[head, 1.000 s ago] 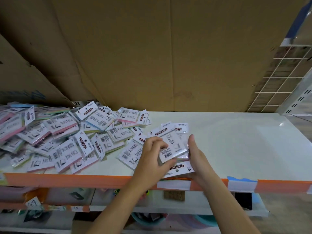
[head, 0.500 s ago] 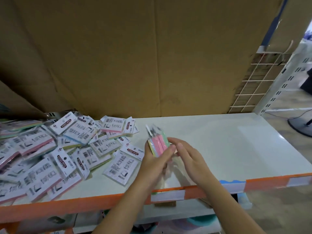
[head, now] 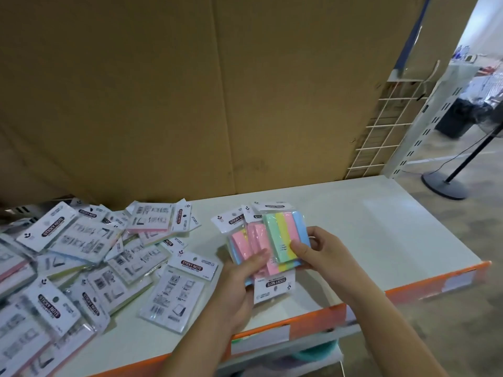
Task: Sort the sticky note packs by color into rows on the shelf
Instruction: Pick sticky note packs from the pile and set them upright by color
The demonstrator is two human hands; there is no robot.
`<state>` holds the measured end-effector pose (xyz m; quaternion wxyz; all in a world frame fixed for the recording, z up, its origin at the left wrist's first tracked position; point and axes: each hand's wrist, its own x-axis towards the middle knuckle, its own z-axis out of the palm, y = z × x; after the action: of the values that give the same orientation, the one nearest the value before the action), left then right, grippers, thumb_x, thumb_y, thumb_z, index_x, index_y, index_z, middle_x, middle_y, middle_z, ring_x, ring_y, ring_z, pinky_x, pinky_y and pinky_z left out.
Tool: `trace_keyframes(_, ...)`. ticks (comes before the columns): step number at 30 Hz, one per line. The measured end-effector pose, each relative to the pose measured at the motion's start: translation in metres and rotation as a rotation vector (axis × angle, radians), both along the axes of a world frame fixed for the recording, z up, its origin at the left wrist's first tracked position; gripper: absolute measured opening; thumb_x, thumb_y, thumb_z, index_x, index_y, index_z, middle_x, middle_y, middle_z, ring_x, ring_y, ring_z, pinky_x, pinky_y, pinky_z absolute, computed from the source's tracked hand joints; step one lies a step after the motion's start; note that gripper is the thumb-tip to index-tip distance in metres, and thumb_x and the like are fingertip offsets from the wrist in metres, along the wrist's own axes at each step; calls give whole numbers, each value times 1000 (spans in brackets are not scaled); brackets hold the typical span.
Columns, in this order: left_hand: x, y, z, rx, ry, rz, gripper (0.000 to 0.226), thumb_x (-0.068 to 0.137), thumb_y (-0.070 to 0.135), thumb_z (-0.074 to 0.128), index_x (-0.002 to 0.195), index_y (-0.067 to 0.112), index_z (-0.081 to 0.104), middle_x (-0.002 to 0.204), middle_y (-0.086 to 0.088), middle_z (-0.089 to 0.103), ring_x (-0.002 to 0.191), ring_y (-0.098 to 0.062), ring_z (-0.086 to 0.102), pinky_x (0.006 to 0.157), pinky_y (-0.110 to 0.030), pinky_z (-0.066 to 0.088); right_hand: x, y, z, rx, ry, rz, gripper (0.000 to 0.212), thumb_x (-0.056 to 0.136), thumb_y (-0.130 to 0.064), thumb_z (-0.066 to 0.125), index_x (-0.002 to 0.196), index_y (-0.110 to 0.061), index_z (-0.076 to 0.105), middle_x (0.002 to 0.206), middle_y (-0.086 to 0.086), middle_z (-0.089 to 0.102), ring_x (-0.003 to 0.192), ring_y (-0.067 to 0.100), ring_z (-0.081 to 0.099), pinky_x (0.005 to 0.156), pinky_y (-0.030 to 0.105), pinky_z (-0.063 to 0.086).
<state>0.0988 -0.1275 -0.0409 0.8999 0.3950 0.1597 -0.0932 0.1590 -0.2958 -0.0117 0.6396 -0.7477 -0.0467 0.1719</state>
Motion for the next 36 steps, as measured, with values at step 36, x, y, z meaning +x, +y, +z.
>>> trace_keyframes(36, 127, -202, -4, -12, 65, 144, 28, 66, 1, 66, 91, 6, 78, 98, -21, 73, 84, -37, 73, 62, -46, 59, 293, -220, -51, -509, -383, -186, 32, 91, -17, 67, 121, -8, 61, 111, 8, 69, 90, 22, 59, 78, 27, 40)
